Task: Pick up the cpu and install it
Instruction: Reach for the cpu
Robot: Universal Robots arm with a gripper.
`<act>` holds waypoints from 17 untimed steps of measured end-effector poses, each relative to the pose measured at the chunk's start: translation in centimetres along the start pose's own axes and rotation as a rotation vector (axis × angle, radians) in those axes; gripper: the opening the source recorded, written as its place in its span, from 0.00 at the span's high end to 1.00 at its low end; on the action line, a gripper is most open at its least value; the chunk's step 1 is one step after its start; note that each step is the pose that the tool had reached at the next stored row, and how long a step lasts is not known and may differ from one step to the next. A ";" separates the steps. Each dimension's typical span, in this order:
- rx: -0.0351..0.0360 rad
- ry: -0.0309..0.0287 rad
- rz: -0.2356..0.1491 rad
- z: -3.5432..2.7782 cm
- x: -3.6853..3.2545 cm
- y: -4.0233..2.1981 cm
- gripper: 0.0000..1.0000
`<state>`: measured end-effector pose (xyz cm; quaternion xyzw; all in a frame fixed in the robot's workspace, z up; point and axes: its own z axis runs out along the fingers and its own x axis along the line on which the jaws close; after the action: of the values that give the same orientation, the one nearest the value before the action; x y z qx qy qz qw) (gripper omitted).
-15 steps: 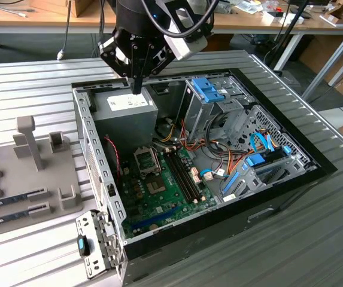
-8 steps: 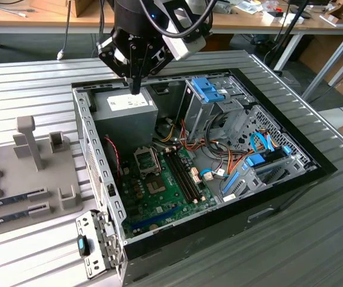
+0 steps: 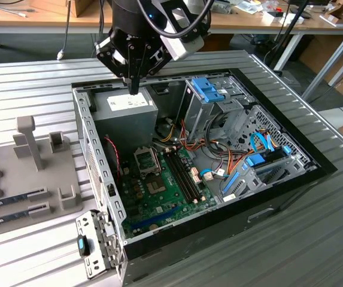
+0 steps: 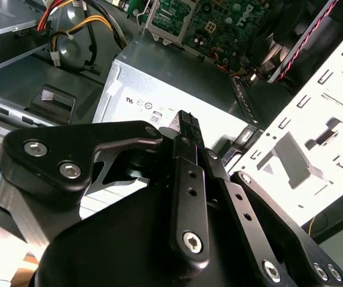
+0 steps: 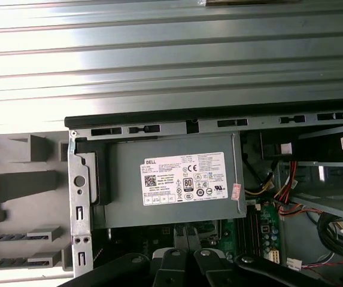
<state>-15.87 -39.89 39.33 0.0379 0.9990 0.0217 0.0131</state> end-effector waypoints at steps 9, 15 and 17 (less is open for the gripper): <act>-0.0001 0.0000 0.000 -0.01 0.33 -0.02 0.89; -0.0001 0.0000 0.000 -0.01 0.62 -0.05 0.89; -0.0001 0.0000 0.000 -0.02 0.74 -0.06 0.89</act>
<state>-16.61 -39.89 39.33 0.0379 0.9990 0.0217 0.0131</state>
